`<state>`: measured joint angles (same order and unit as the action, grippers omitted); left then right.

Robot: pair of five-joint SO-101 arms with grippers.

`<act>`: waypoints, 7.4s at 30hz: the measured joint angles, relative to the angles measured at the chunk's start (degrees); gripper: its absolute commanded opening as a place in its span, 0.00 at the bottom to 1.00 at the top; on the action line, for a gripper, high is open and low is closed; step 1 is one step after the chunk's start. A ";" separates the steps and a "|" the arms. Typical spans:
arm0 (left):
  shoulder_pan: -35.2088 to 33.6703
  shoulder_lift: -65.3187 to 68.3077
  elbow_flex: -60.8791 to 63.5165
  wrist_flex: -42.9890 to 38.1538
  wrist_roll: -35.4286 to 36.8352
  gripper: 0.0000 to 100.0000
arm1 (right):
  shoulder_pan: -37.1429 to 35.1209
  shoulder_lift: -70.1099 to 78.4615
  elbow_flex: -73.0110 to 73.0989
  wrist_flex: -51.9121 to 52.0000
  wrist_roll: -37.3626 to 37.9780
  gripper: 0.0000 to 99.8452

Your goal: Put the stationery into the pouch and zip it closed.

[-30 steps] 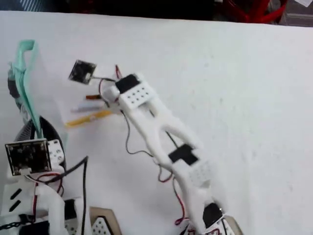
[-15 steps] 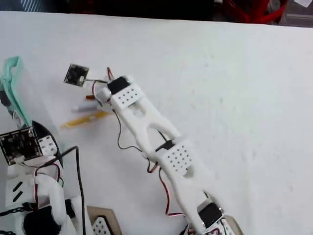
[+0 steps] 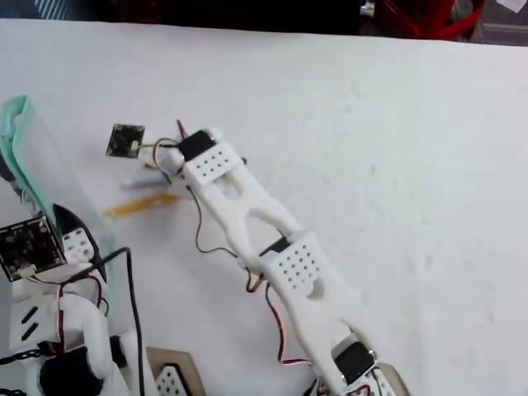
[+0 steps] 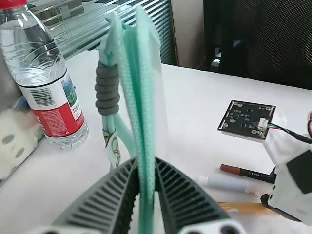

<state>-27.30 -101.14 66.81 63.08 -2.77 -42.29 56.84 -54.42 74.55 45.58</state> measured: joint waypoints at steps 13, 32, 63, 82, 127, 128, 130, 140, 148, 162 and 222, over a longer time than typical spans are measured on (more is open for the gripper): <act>0.00 0.09 0.00 0.00 0.00 0.02 | 0.09 -0.26 -0.35 1.41 0.00 0.02; 0.70 0.09 0.00 0.00 0.00 0.02 | -1.67 -3.78 -0.35 8.26 0.00 0.27; 1.05 0.00 0.09 0.00 0.00 0.02 | -5.10 3.69 -4.13 10.20 9.41 0.02; 1.14 0.09 0.09 0.00 0.00 0.02 | -7.30 3.25 -6.42 19.16 9.76 0.02; 1.14 0.00 1.14 -0.09 0.00 0.02 | -5.36 -1.67 -24.18 23.82 12.75 0.02; 1.14 0.00 1.14 -0.09 0.00 0.02 | -5.36 -3.25 -24.18 23.82 12.75 0.02; 1.14 0.00 1.14 -0.18 0.00 0.02 | -5.36 -6.07 -24.18 24.00 12.75 0.02; 8.35 -0.09 1.05 -0.44 0.00 0.02 | -3.16 -21.71 -24.18 24.00 4.31 0.02; 14.33 0.09 -11.60 -0.44 0.18 0.02 | 3.60 -39.56 -23.56 24.00 -3.52 0.02; 45.89 0.62 -4.57 -18.02 0.18 0.02 | 30.24 -78.77 5.63 24.00 -6.68 0.02; 53.01 -3.43 11.87 4.22 -12.48 0.14 | 9.76 -101.89 89.49 -52.66 -41.14 0.02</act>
<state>25.71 -104.57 78.68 67.30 -15.25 -32.53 -45.05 35.08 21.89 4.44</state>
